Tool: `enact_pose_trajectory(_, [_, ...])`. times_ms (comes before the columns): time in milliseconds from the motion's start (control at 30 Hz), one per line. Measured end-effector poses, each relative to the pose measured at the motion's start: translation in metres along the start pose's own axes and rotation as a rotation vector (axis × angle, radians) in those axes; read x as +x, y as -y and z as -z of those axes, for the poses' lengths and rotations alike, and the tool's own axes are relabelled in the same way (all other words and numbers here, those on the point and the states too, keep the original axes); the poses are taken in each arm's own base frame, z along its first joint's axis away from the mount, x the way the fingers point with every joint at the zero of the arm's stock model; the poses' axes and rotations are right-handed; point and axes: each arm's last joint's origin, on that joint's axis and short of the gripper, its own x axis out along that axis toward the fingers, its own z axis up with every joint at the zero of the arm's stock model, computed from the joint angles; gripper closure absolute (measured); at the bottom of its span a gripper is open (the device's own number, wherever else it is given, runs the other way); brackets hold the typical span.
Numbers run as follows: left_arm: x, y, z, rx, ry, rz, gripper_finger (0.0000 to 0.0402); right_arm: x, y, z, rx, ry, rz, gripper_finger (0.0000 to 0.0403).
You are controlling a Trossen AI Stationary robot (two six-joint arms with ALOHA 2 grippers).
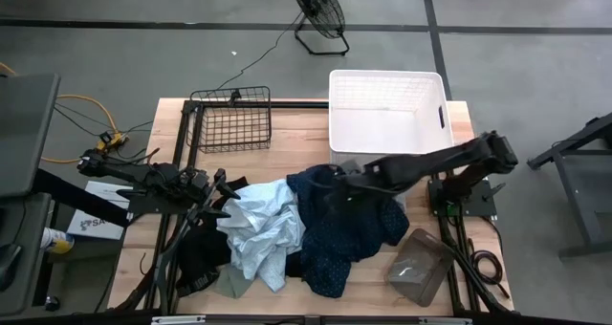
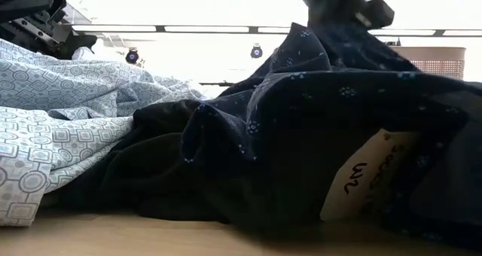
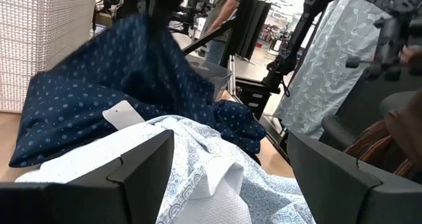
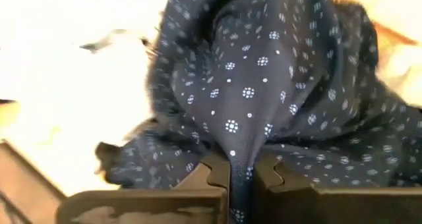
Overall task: Pick & Place Cloths
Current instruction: Put the dark blue patterned shirt into the white bin
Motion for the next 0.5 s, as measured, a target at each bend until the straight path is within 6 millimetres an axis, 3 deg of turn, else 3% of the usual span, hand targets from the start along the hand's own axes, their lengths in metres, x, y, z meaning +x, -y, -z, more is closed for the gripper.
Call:
enact_pose_trajectory(200, [0.000, 0.000, 0.000, 0.000, 0.000, 0.000, 0.0112, -0.055, 0.003, -0.006, -0.031, 0.126, -0.180, 0.0397])
enact_pose_trajectory(500, [0.000, 0.000, 0.000, 0.000, 0.000, 0.000, 0.0112, -0.141, 0.013, -0.018, -0.141, 0.403, -0.588, 0.0398])
